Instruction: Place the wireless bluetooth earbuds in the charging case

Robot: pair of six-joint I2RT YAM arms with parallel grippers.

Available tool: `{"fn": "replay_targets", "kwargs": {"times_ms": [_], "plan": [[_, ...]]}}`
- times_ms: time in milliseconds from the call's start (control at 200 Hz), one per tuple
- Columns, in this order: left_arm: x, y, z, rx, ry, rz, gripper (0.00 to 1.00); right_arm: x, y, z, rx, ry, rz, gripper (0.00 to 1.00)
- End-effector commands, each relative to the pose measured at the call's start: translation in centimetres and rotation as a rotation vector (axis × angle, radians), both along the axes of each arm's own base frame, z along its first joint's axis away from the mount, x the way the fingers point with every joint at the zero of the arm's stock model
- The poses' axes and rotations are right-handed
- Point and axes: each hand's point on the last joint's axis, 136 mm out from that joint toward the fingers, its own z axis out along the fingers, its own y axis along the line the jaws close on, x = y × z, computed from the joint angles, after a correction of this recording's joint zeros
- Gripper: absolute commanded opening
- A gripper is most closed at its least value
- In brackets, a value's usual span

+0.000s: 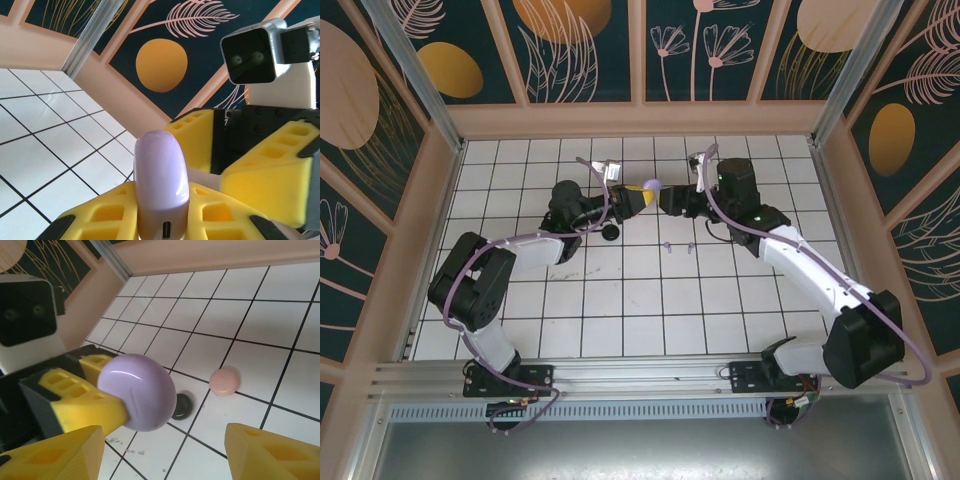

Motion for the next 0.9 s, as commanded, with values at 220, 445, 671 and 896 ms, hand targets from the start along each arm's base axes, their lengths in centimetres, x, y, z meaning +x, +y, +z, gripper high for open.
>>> {"fn": "replay_targets", "kwargs": {"times_ms": [220,445,671,896], "plan": [[-1.7,0.3,4.8,-0.054,-0.12,-0.046,0.0,3.0,-1.3,-0.5,0.019,-0.006,-0.079,0.6],[-2.2,0.5,5.1,-0.057,-0.13,-0.056,0.0,4.4,-3.9,-2.6,0.048,0.056,-0.167,0.56],[-2.1,0.5,4.6,-0.049,-0.121,-0.048,0.0,2.4,-3.5,1.1,0.129,0.011,-0.097,0.55],[-1.8,0.4,4.3,-0.046,-0.115,-0.048,0.0,0.5,-1.1,5.1,0.158,-0.055,-0.003,0.57]]}}
